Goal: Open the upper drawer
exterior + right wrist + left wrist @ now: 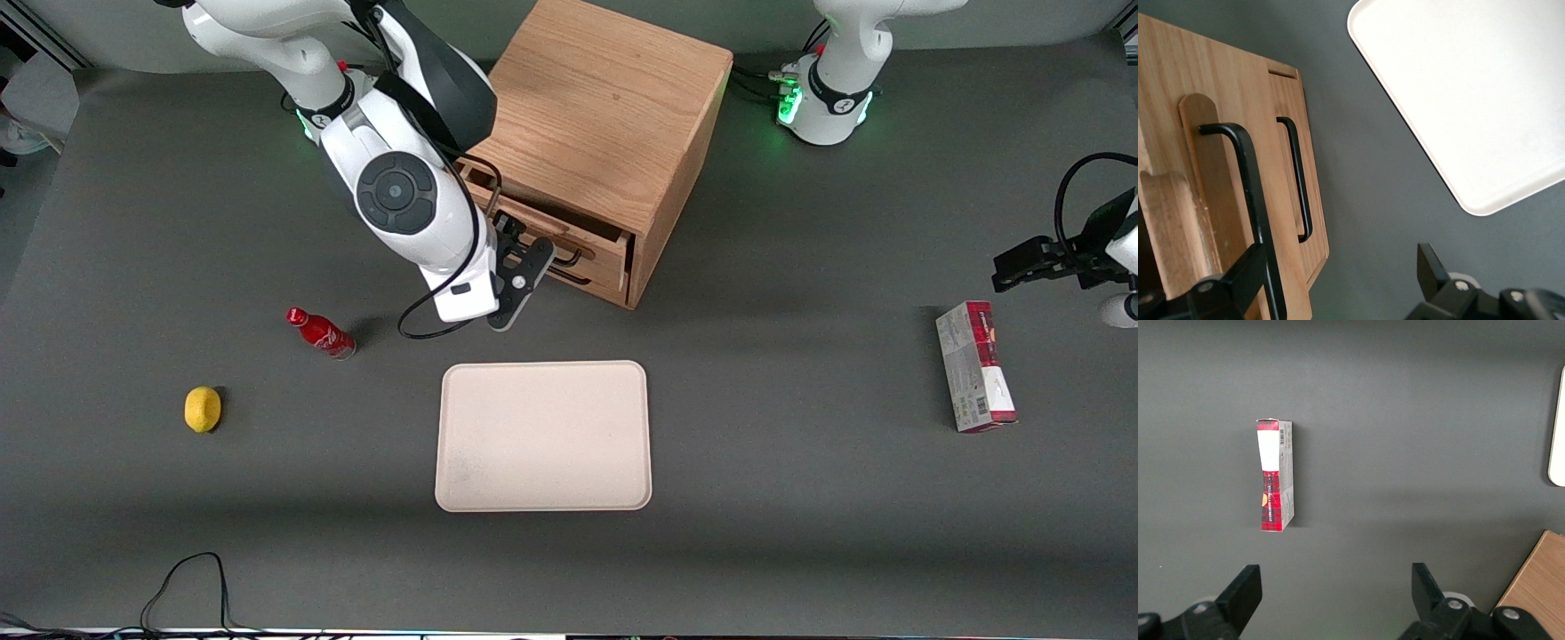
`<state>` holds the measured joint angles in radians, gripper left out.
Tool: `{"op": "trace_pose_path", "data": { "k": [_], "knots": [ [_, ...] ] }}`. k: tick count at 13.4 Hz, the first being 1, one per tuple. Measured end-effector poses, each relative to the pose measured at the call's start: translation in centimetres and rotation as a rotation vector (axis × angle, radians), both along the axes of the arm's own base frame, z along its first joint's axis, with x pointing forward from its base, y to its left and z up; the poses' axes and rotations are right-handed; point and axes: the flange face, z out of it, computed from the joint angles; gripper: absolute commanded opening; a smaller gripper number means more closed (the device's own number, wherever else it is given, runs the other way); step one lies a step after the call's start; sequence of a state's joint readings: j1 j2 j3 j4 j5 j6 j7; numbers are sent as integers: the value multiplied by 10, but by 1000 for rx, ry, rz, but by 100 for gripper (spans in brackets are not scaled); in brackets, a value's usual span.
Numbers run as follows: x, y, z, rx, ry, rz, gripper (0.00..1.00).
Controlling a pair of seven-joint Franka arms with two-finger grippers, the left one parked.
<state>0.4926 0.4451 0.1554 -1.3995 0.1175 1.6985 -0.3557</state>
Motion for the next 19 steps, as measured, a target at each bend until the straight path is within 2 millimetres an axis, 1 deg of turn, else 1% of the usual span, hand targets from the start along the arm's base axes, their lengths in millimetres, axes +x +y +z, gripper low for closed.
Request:
{"op": "trace_pose_path", "data": {
  "k": [3, 8, 19],
  "knots": [
    [-5, 12, -12, 1, 11, 19, 100],
    [-8, 22, -27, 4, 21, 33, 100],
    [-6, 25, -37, 7, 28, 40, 100]
  ]
}}
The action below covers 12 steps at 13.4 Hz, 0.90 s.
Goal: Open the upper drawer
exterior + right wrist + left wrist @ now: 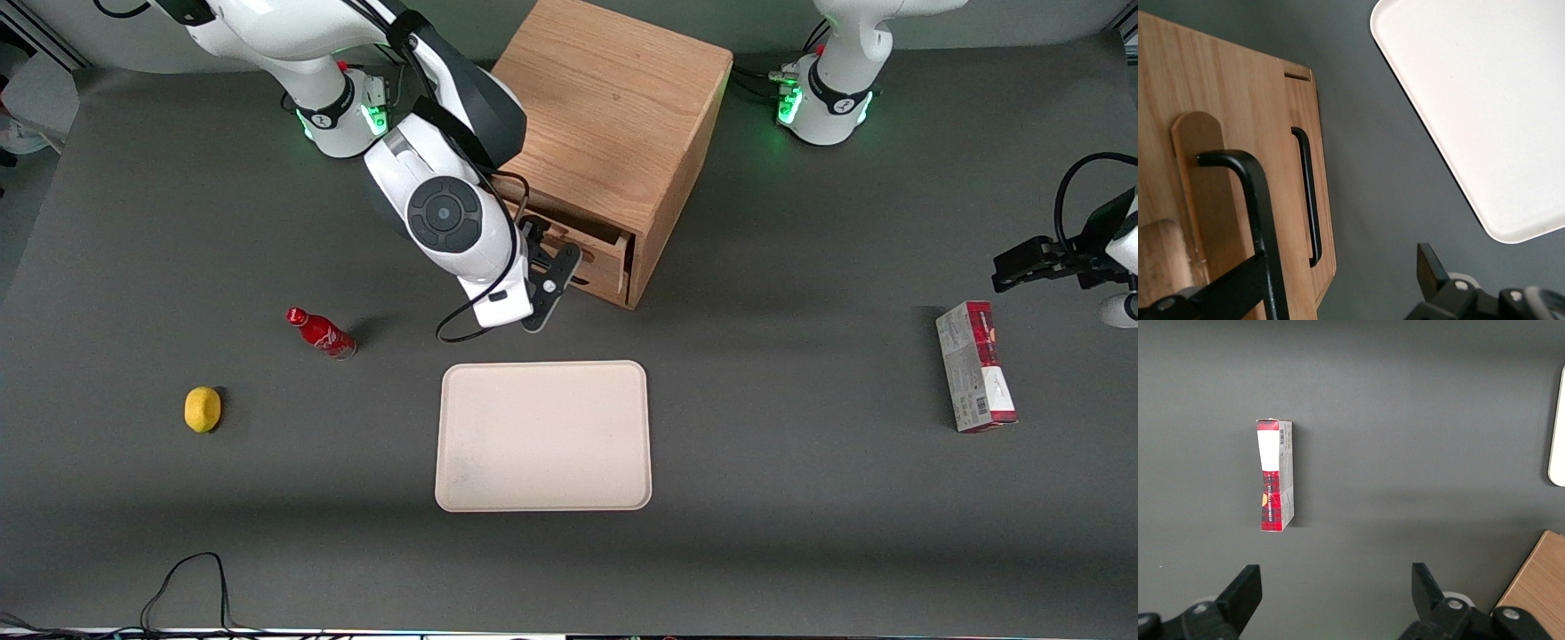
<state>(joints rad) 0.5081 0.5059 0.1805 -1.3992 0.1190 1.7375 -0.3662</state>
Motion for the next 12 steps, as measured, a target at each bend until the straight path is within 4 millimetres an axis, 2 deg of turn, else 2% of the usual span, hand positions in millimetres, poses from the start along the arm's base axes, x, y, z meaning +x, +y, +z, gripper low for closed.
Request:
{"op": "trace_pose_path", "data": {
  "k": [7, 12],
  "knots": [
    [12, -13, 2, 88, 65, -83, 100],
    [12, -13, -1, 86, 70, -83, 100]
  ]
}}
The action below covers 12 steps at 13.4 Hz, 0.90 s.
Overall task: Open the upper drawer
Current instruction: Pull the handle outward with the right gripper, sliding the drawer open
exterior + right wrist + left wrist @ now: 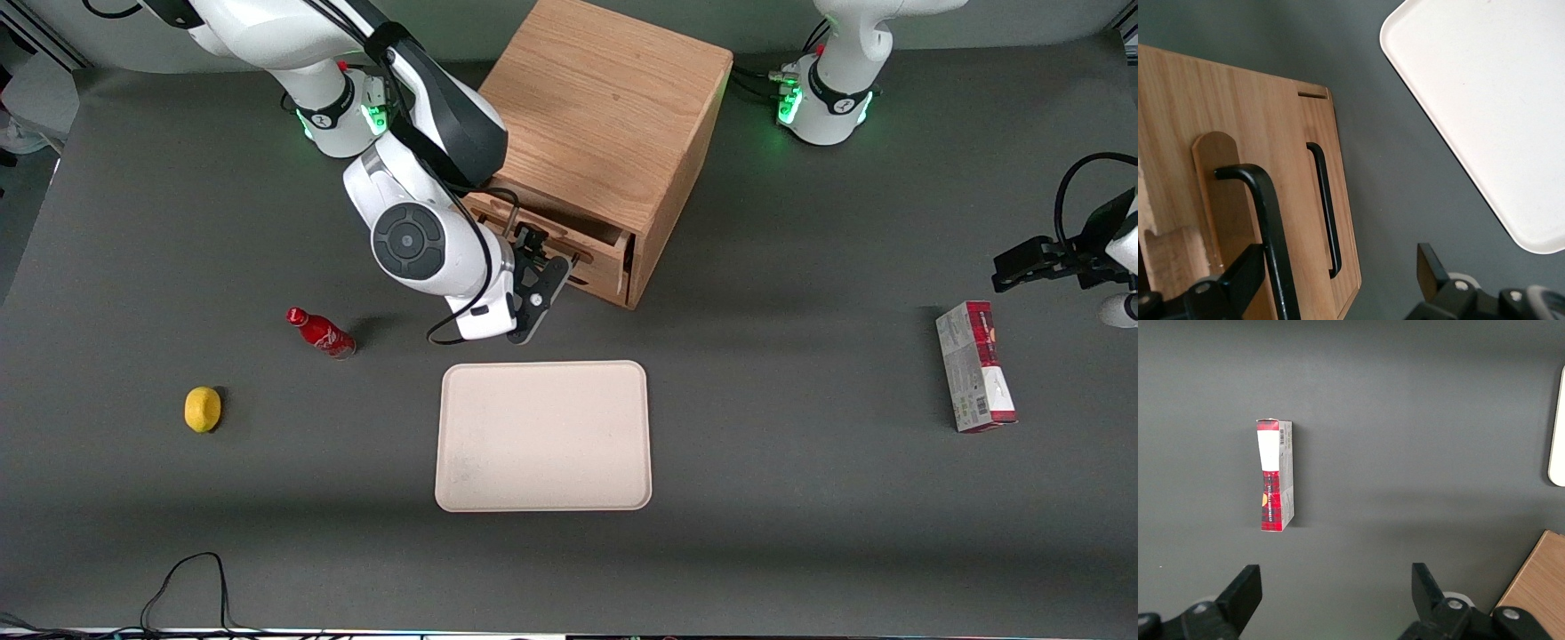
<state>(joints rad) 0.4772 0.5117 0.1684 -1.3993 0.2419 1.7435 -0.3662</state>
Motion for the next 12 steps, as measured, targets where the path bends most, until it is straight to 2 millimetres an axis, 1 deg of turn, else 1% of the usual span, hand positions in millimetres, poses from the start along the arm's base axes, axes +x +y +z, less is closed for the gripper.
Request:
{"op": "trace_pose_path", "data": {
  "k": [7, 12],
  "knots": [
    [4, -2, -19, -49, -8, 20, 100],
    [10, -10, -20, -63, -20, 9, 100]
  ]
}}
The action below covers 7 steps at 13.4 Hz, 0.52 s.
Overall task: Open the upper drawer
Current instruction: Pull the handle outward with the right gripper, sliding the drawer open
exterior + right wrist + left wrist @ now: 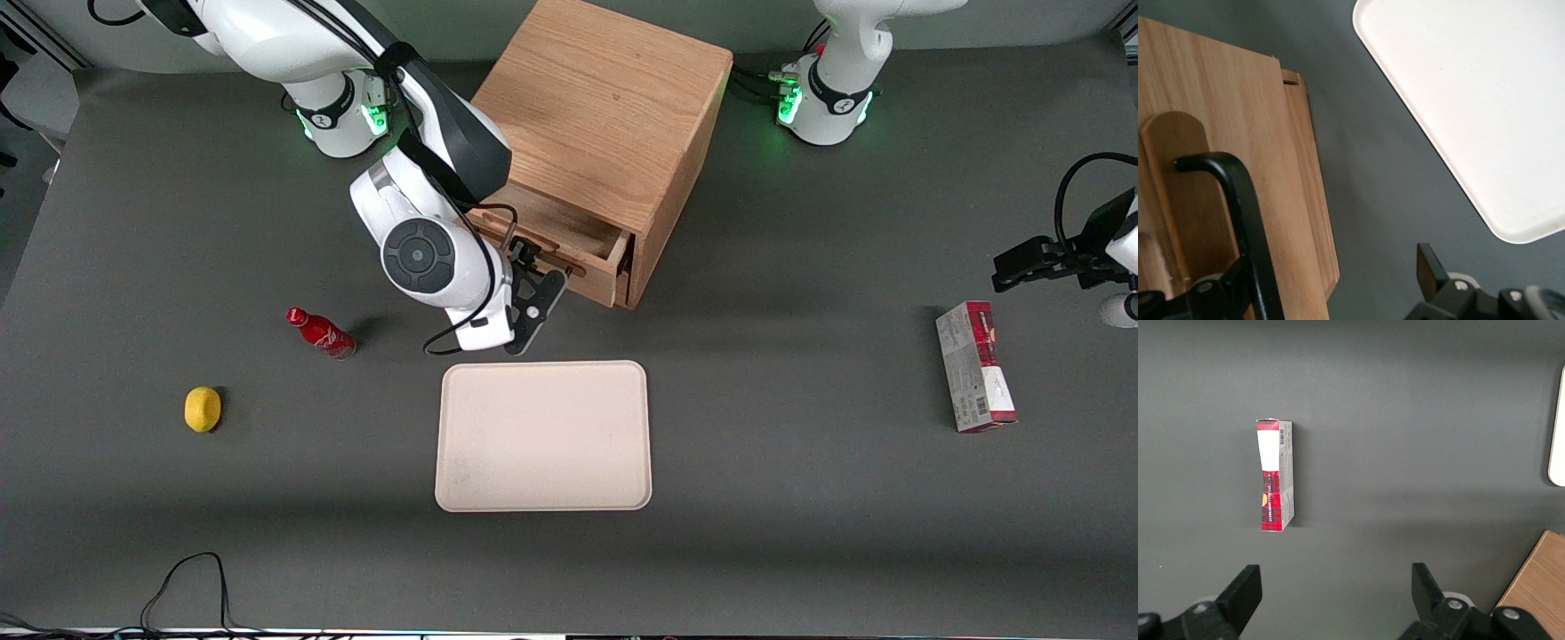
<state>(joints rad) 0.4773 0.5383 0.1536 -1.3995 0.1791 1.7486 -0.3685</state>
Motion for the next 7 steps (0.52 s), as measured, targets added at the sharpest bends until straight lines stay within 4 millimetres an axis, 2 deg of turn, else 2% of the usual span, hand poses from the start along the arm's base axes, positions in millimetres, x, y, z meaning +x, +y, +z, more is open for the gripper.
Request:
{"op": "trace_pose_path", "data": {
  "k": [4, 7],
  "knots": [
    [6, -6, 1, -2, -11, -13, 100],
    [18, -23, 1, -5, -18, -44, 100]
  ]
}}
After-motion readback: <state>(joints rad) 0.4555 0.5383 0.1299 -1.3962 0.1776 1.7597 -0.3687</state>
